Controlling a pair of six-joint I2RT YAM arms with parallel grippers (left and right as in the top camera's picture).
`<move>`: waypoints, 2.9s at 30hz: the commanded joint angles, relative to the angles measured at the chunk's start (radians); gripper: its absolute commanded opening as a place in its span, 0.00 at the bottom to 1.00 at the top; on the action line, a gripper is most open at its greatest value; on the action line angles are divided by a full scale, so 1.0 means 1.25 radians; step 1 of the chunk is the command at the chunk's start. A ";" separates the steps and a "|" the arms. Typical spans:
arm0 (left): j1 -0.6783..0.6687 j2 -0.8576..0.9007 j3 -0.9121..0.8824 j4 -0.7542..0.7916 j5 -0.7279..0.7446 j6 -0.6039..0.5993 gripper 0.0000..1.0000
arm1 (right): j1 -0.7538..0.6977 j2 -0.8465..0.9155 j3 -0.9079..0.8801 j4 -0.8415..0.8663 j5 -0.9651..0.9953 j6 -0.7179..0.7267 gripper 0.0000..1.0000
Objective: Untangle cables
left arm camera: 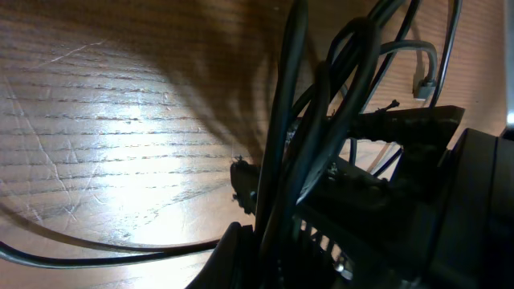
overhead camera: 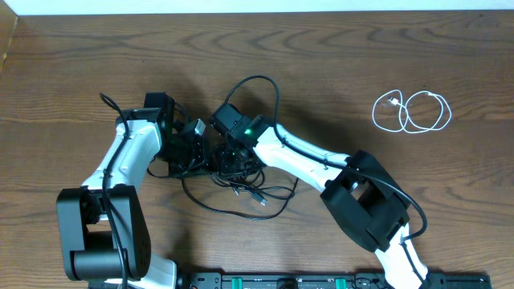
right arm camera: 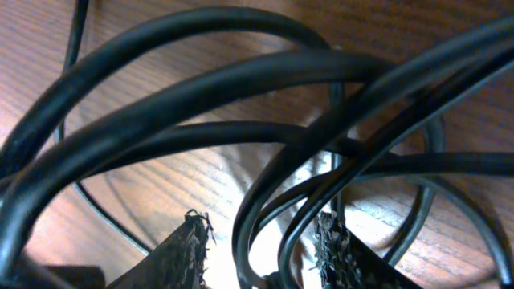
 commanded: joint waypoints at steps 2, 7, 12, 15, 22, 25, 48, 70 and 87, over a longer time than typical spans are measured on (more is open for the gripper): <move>0.001 0.006 -0.004 -0.001 0.008 -0.001 0.08 | 0.023 0.014 0.005 0.001 0.060 0.013 0.39; 0.001 0.006 -0.004 -0.001 0.008 -0.001 0.08 | 0.025 0.021 -0.003 0.020 0.079 0.014 0.24; 0.001 0.006 -0.004 -0.001 -0.002 -0.001 0.08 | 0.013 0.016 -0.002 0.020 0.080 -0.016 0.01; 0.001 0.006 -0.004 -0.001 -0.032 -0.002 0.07 | -0.013 -0.013 -0.001 0.019 0.039 -0.029 0.01; 0.001 0.006 -0.016 0.000 -0.040 -0.001 0.08 | -0.121 -0.146 -0.001 0.019 -0.121 -0.117 0.01; 0.001 0.006 -0.017 0.000 -0.041 -0.001 0.08 | -0.167 -0.192 -0.001 0.019 -0.185 -0.139 0.01; 0.002 0.006 -0.018 0.017 -0.063 -0.014 0.08 | -0.398 -0.255 -0.003 -0.239 -0.166 -0.347 0.01; 0.002 0.006 -0.018 0.018 -0.003 -0.022 0.08 | -0.400 -0.250 -0.099 -0.322 0.267 -0.330 0.03; 0.002 0.006 -0.017 0.020 0.364 0.081 0.08 | -0.400 -0.250 -0.137 -0.298 0.283 -0.335 0.83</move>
